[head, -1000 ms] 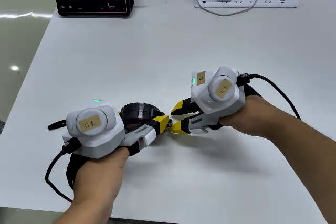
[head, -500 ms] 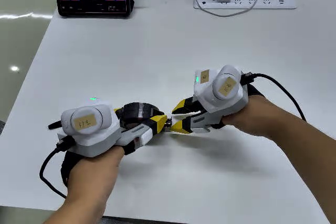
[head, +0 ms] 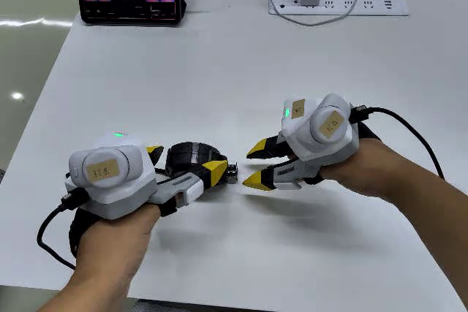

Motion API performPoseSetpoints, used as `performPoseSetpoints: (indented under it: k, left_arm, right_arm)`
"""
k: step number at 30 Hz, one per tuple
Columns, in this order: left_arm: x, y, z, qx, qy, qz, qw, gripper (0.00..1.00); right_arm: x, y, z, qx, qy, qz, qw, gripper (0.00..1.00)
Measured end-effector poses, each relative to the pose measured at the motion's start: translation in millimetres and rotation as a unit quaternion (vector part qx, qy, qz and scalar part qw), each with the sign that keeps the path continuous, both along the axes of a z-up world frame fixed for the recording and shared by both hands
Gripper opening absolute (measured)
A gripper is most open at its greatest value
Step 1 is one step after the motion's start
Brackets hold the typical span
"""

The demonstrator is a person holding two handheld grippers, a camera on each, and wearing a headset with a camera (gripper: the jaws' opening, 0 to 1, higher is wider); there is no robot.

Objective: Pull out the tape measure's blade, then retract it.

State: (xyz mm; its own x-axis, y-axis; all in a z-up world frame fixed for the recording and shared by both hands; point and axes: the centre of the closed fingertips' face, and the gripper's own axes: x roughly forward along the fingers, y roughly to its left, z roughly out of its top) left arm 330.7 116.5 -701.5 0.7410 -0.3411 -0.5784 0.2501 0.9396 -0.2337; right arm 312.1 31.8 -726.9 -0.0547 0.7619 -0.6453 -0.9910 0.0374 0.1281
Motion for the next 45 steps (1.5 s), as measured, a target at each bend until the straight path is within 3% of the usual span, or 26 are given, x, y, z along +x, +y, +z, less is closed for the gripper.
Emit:
performPoseSetpoints:
  k: [5, 19, 31, 40, 45]
  left_arm:
    - [-5.2, -0.5, 5.3, 0.004, -0.003, -0.019, 0.9998, 0.67]
    - [-11.5, 7.1, 8.9, 0.015, -0.006, -0.031, 0.9994, 0.70]
    - [-19.9, 11.2, 22.6, 0.047, -0.035, -0.071, 0.9957, 0.73]
    - [-28.6, 13.0, 30.7, 0.047, -0.055, -0.093, 0.9930, 0.75]
    - [-33.8, 16.9, 34.7, 0.046, -0.065, -0.100, 0.9918, 0.77]
  right_arm:
    - [0.5, -5.1, 7.6, 0.008, 0.003, -0.011, 0.9999, 0.29]
    - [0.5, -14.1, 17.2, 0.016, -0.003, -0.031, 0.9994, 0.31]
    - [-3.0, -40.6, 36.4, 0.035, -0.016, -0.080, 0.9960, 0.39]
    - [-5.5, -65.0, 47.4, 0.047, -0.042, -0.126, 0.9900, 0.46]
    - [-10.1, -81.1, 47.5, 0.048, -0.039, -0.156, 0.9859, 0.51]
